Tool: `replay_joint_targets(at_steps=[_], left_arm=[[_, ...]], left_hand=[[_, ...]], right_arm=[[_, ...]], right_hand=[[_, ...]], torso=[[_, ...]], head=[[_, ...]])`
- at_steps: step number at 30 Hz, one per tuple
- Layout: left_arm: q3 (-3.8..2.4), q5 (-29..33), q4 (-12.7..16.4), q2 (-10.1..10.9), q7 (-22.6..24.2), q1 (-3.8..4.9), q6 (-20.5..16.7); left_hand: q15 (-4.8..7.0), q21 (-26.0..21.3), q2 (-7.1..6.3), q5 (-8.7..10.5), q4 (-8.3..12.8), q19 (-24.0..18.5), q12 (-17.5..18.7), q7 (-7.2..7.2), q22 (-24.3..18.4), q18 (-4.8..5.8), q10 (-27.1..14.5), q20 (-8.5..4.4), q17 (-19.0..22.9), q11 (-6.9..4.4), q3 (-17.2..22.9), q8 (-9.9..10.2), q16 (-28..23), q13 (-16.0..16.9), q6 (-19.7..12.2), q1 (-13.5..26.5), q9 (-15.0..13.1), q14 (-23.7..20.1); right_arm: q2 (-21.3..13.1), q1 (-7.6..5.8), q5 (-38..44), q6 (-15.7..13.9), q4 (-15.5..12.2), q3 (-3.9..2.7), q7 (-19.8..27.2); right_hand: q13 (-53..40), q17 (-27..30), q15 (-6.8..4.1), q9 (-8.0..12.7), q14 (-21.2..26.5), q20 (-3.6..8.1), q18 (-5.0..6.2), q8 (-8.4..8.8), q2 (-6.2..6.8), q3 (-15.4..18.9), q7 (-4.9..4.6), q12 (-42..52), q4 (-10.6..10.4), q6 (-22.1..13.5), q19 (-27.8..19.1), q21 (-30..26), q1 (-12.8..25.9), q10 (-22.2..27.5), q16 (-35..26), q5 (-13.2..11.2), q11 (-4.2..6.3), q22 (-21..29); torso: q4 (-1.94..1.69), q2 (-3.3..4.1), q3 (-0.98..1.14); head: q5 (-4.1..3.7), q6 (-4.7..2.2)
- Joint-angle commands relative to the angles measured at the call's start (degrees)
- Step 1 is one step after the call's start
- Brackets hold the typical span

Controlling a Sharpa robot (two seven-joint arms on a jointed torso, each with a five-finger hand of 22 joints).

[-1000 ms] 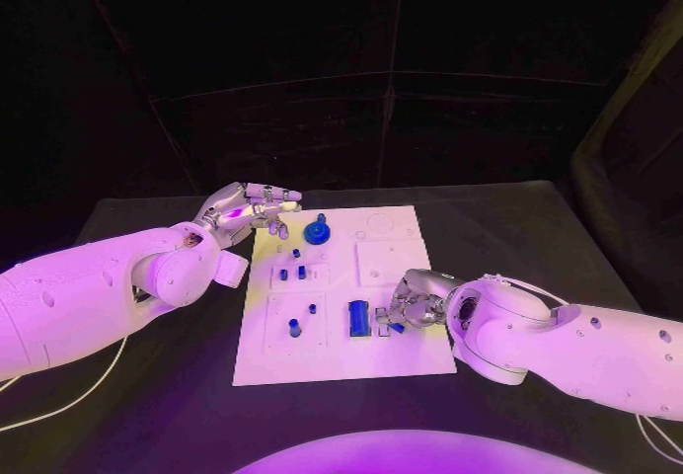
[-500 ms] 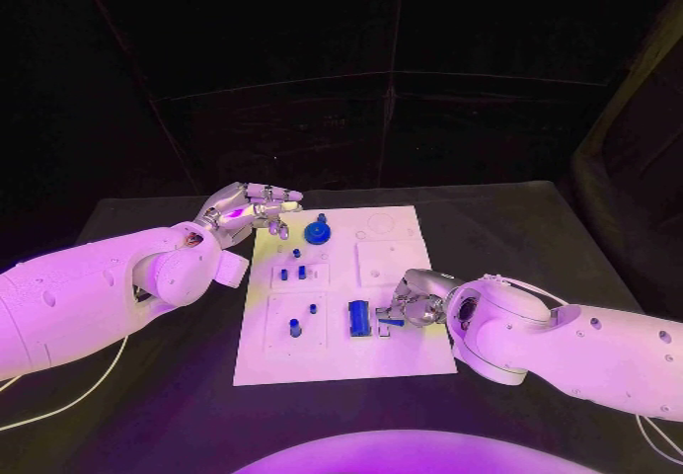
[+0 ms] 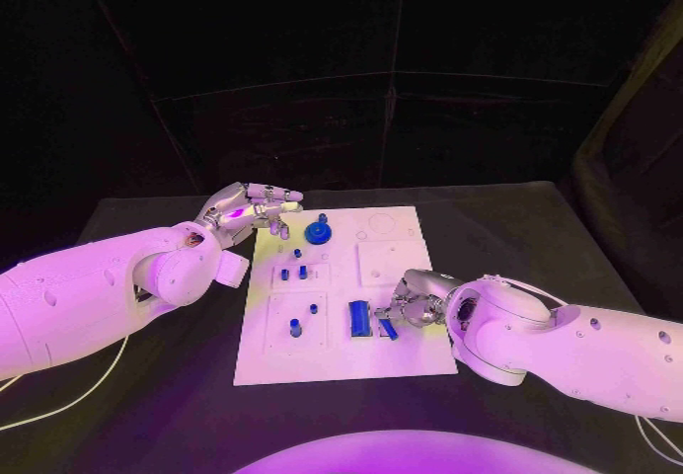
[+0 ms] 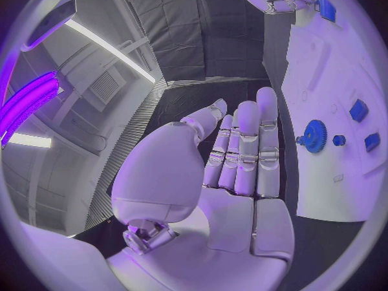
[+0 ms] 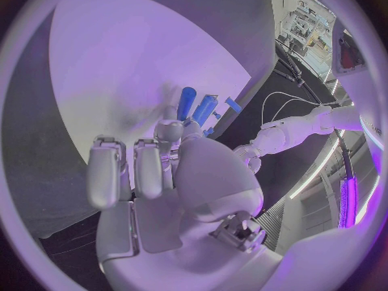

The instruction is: Assemble the parts on the task board

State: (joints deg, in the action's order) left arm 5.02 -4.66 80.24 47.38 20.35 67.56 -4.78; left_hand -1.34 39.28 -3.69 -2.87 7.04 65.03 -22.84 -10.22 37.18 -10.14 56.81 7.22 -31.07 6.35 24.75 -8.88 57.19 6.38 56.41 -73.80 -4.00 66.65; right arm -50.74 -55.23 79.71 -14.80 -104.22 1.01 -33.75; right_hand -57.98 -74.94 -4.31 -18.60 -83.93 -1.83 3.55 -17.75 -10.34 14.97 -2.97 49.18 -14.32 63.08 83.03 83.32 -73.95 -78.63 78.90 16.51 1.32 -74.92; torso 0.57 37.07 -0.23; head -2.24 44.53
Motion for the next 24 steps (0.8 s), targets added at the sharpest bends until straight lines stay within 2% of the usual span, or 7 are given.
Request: replay_joint_targets(at_steps=[1,5,16,19,24], left_arm=[[-0.05,0.2,0.1,0.0,0.0,0.08,0.7],[-0.05,0.2,0.1,0.0,-0.1,0.08,0.7],[-0.05,0.2,0.1,0.1,-0.3,0.08,0.8],[-0.05,0.2,0.1,0.1,-0.3,0.08,0.8],[-0.04,0.2,0.1,0.1,-0.4,0.08,0.8]], left_hand=[[-0.13,-0.3,0.44,0.03,-0.1,-0.4,-0.2,-0.01,-0.1,-0.32,-0.4,-0.09,0.1,-0.09,-0.3,-0.3,-0.3,0.0,-0.2,0.0,0.1,-0.3],[-0.13,-0.3,0.44,0.03,-0.1,-0.4,-0.2,-0.01,-0.1,-0.32,-0.4,-0.09,0.1,-0.09,-0.3,-0.3,-0.3,0.0,-0.2,0.0,0.1,-0.3],[-0.13,-0.3,0.44,0.03,-0.1,-0.4,-0.2,-0.01,-0.1,-0.32,-0.4,-0.09,0.1,-0.09,-0.3,-0.3,-0.3,0.0,-0.2,0.0,0.1,-0.3],[-0.15,-0.4,0.52,0.03,-0.1,-0.4,-0.2,-0.04,-0.1,-0.32,-0.5,-0.07,0.1,-0.06,-0.3,-0.3,-0.3,0.0,-0.3,0.0,0.1,-0.4],[-0.15,-0.4,0.52,0.03,-0.1,-0.4,-0.2,-0.04,-0.1,-0.32,-0.5,-0.07,0.1,-0.06,-0.3,-0.3,-0.3,0.0,-0.3,0.0,0.1,-0.4]], right_arm=[[0.1,-0.07,0.1,0.6,-0.1,-0.01,0.4],[0.2,-0.07,0.1,0.8,-0.1,-0.01,0.4],[0.0,-0.07,0.4,0.3,-0.2,-0.01,0.3],[-0.4,-0.07,0.5,-0.2,-0.5,-0.01,0.6],[-1.6,-0.07,0.4,-0.6,-1.4,-0.02,2.3]], right_hand=[[0.0,-1.0,-0.48,0.1,-3.4,0.11,-0.9,0.35,1.23,0.9,0.0,-0.4,-0.4,0.5,0.2,0.2,0.5,-0.5,0.1,0.8,-0.08,-4.5],[-0.1,-1.0,-0.46,0.1,-3.4,0.09,-0.9,0.47,1.96,1.6,-0.02,-0.6,-0.8,0.6,0.2,0.2,1.1,-0.6,0.1,1.2,-0.1,-4.6],[0.0,-0.8,-0.44,0.1,-3.3,0.06,-0.85,0.63,2.14,2.4,-0.04,-1.1,-1.9,0.7,0.0,0.1,2.1,-0.5,-0.1,0.5,-0.12,-4.4],[0.2,-0.6,-0.38,0.1,-3.2,0.02,-0.78,0.76,2.47,3.3,-0.09,-1.6,-2.3,0.7,-0.2,-0.1,3.2,-0.4,-0.4,-1.0,-0.18,-4.1],[0.3,-0.2,-0.31,0.1,-3.2,-0.05,-0.69,0.91,3.87,5.2,-0.17,-2.3,-2.2,0.6,-0.4,-0.4,5.4,-0.2,-0.8,-5.2,-0.27,-3.8]], torso=[[0.05,0.02,-0.01],[0.02,0.02,-0.02],[0.09,0.02,0.03],[0.12,0.02,0.06],[0.12,0.01,0.08]], head=[[0.03,0.01],[0.07,0.02],[0.14,-0.01],[0.07,-0.05],[0.02,-0.13]])
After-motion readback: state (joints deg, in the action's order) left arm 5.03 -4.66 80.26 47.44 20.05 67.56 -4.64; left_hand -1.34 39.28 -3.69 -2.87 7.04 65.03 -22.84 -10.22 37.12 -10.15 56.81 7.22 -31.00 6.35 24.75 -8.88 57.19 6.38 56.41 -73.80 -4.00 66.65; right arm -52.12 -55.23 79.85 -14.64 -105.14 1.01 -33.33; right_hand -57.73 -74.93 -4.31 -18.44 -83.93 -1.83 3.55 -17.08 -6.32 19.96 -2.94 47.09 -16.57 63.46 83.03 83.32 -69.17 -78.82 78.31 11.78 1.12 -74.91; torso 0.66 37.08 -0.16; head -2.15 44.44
